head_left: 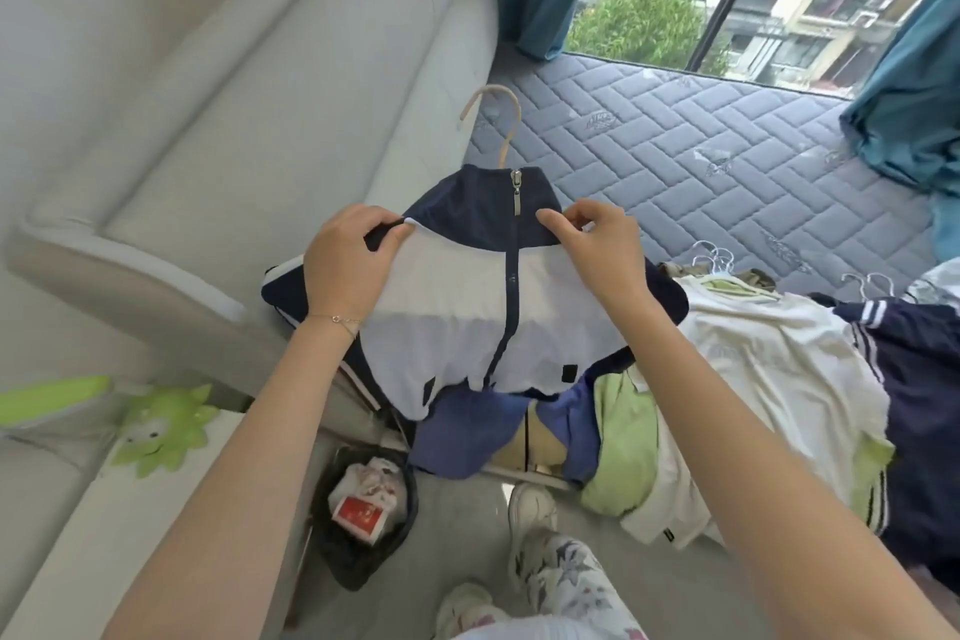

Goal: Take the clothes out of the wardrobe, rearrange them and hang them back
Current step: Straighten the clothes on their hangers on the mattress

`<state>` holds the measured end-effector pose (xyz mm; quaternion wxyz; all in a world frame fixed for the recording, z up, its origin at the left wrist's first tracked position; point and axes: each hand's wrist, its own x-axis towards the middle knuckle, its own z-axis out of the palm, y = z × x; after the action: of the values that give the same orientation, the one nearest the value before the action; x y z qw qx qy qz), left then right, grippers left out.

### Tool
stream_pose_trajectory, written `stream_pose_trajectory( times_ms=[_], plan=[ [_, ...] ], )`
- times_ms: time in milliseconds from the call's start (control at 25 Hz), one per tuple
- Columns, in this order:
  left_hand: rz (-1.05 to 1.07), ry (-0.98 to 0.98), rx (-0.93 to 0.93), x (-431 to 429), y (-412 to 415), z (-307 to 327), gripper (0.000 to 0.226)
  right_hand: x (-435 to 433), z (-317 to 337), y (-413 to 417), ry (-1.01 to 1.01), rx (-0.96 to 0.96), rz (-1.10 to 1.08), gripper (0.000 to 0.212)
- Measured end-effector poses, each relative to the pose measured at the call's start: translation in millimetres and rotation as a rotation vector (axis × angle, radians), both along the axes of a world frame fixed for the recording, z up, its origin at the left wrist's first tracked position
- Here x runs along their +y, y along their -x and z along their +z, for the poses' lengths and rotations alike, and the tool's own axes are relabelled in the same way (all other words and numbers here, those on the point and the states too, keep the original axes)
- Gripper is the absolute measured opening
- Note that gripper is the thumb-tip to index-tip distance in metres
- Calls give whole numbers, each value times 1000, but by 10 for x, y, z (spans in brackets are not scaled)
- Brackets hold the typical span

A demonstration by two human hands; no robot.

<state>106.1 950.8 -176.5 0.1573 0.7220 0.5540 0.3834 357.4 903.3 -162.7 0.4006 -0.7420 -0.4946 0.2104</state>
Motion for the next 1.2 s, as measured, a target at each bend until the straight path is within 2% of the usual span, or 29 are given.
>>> stream_pose_trajectory(
  times_ms=[280, 520, 840, 1200],
  plan=[
    [-161, -23, -27, -729, 277, 342, 15, -1140, 382, 341, -46, 16, -147, 30],
    [-256, -10, -45, -1197, -2, 357, 11, -1831, 392, 104, -57, 20, -215, 24],
    [-306, 45, -14, -1795, -956, 141, 8, -2581, 151, -847, 15, -20, -180, 17],
    [-308, 86, -9, -2451, -2606, -105, 9, -3226, -16, -2521, 61, -11, -133, 11]
  ],
)
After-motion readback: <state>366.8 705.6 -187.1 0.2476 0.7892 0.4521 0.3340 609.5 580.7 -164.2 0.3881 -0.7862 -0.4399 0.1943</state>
